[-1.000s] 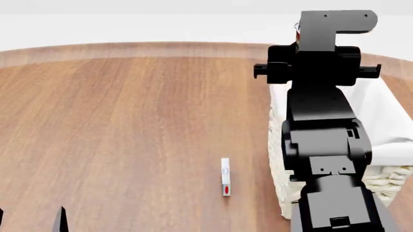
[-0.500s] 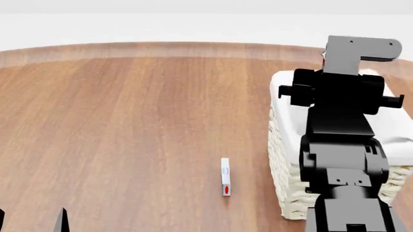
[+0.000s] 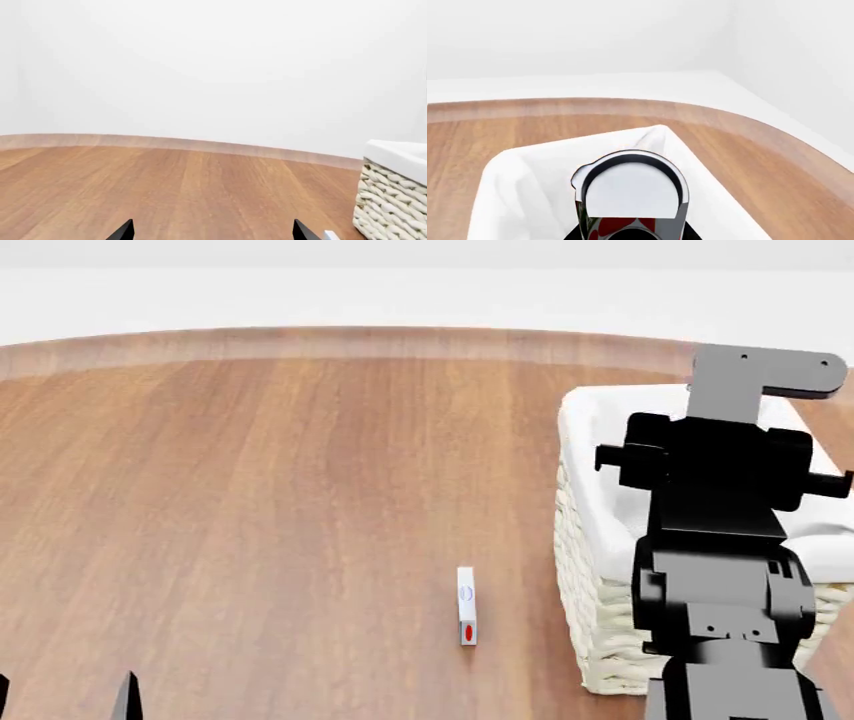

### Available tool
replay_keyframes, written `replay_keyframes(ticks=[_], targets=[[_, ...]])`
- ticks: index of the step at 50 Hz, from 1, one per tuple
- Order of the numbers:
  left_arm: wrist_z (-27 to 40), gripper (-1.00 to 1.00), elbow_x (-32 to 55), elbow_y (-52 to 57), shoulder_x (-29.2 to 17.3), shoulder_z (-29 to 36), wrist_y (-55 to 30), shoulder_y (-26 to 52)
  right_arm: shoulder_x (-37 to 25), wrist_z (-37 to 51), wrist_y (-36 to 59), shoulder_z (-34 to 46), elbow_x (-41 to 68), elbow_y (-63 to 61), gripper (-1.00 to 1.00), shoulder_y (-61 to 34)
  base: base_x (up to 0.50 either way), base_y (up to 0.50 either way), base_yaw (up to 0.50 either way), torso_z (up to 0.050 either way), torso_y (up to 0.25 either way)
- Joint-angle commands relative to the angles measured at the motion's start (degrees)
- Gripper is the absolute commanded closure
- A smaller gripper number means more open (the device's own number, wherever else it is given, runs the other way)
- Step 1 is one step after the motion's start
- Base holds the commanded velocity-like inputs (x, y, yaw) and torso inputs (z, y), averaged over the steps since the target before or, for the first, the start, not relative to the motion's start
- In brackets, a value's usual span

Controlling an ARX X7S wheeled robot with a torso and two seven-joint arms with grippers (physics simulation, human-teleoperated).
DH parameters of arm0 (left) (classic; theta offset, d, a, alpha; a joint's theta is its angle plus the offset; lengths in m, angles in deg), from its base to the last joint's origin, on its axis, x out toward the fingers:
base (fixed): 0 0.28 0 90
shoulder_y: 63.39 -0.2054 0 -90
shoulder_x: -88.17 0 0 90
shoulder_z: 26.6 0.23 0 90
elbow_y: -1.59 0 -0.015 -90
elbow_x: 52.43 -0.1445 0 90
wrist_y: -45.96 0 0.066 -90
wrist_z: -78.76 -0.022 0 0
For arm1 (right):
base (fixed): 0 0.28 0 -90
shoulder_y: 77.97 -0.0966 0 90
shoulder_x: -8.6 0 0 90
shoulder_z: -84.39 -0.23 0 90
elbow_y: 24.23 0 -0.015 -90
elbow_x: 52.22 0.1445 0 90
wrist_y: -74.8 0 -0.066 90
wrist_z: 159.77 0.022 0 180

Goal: Pick up the tomato sauce, and put it in the basket.

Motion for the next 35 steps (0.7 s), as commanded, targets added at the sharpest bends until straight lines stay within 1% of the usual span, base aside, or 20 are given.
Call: replay_keyframes(ticks=[1, 5, 6, 19, 25, 33, 35], targets=[[0.29, -1.00, -0.05, 0.19, -0.10, 0.38, -0.20, 0.15, -0.21, -0.73, 1.34, -0.95, -2.90, -0.03, 1.00, 0.13, 0.00, 0.00, 0.00, 0.000, 0.000], [0.09, -1.00, -0.04, -0.66, -0.08, 0.34, 0.39, 0.23, -0.18, -0.42, 1.69, -0.92, -3.35, -0.03, 1.00, 0.34, 0.00, 0.00, 0.00, 0.000, 0.000], [0.14, -1.00, 0.17, -0.64, -0.09, 0.23, 0.38, 0.19, -0.16, -0.89, 2.08, -1.03, -3.24, -0.03, -1.00, 0.45, 0.00, 0.00, 0.00, 0.000, 0.000], [-0.05, -1.00, 0.42, -1.50, -0.16, 0.23, 1.27, 0.05, 0.30, -0.79, 2.17, -0.97, -3.63, -0.03, -1.00, -0.58, 0.00, 0.00, 0.00, 0.000, 0.000], [-0.05, -1.00, 0.49, -1.78, -0.14, 0.33, 1.46, 0.25, 0.83, -1.32, 0.39, -0.47, -3.89, -0.04, -1.00, -1.58, 0.00, 0.00, 0.00, 0.000, 0.000], [0.25, -1.00, 0.58, -1.26, -0.32, 0.52, 1.14, 0.09, 3.20, -2.93, -3.57, 1.44, -4.84, -0.50, -1.00, -3.30, 0.00, 0.00, 0.00, 0.000, 0.000], [0.30, -1.00, 0.47, -1.29, -0.33, 0.60, 1.23, -0.04, 3.47, -3.61, 2.13, 1.56, -4.68, -12.78, -1.00, 1.01, 0.00, 0.00, 0.00, 0.000, 0.000]])
